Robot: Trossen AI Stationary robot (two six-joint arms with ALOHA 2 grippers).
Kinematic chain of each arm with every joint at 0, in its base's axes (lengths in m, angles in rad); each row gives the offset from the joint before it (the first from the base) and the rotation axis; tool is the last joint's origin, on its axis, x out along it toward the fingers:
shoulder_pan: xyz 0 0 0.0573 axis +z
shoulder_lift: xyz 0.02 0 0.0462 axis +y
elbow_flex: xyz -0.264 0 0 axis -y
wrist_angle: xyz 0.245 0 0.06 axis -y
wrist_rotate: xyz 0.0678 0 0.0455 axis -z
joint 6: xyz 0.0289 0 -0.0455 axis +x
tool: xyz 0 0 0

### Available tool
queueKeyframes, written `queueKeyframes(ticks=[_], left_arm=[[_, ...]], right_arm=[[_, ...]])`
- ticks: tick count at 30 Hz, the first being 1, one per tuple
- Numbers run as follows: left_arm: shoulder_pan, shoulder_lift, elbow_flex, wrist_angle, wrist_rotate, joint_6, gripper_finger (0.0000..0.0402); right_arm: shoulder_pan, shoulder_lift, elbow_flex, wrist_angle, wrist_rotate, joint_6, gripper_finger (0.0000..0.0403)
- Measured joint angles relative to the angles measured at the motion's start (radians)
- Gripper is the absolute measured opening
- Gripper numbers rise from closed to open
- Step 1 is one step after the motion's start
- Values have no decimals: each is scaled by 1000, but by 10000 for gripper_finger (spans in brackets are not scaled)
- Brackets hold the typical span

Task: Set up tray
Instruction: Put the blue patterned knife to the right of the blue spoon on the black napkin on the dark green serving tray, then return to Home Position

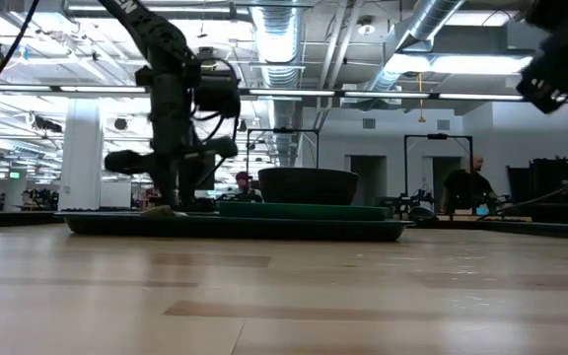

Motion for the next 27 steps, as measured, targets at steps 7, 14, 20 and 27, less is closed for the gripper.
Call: queueKeyframes(ticks=[7,14,20,27], left_arm=[[-2,-1,161,-138,-66,32,66],[-3,-2,305,-246,-121,32,67],[-28,-2,390,-287,-182,29,67],[-82,-2,448,-301,-266,47,67]], right_arm=[[0,-184,-79,223,61,-153,134],[0,-274,-220,531,-31,-302,134],[0,-271,-323,776,-122,-430,134],[0,-275,-409,836,-143,-525,134]])
